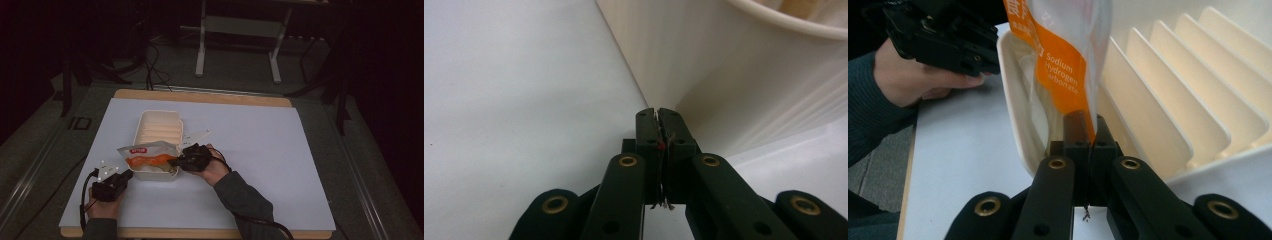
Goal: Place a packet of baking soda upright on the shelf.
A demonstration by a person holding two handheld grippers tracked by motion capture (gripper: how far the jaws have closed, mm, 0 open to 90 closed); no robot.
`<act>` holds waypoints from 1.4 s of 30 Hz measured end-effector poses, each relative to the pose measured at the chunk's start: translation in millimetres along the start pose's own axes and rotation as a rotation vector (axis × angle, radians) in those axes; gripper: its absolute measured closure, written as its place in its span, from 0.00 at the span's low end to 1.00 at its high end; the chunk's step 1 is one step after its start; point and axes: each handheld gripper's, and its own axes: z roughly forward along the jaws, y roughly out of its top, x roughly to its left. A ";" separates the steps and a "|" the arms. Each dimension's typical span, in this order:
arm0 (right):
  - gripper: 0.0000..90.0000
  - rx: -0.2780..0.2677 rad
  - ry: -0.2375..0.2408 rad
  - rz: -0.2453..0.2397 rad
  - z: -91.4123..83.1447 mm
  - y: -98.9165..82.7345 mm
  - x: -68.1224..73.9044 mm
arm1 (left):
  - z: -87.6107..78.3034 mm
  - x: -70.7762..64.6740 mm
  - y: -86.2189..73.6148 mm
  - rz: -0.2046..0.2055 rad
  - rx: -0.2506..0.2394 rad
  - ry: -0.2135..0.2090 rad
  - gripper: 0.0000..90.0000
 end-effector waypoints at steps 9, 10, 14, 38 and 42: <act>1.00 0.016 -0.007 0.005 0.4 -5.8 0.1 | 0.0 0.1 -0.1 0.000 0.001 0.000 0.97; 1.00 0.008 -0.001 0.010 0.3 -5.9 -0.3 | 0.1 0.3 -0.1 -0.001 0.001 0.000 0.97; 0.94 -0.011 0.002 0.005 -2.6 -4.9 1.6 | 0.0 1.2 -0.2 -0.009 0.001 -0.002 0.96; 0.64 -0.090 -0.117 0.127 -64.0 -35.9 -22.7 | -6.5 12.7 -3.3 -0.056 0.005 0.132 0.78; 0.63 -0.077 -0.151 0.141 -69.6 -43.0 -25.6 | -4.8 11.0 -2.8 -0.040 0.025 0.180 0.67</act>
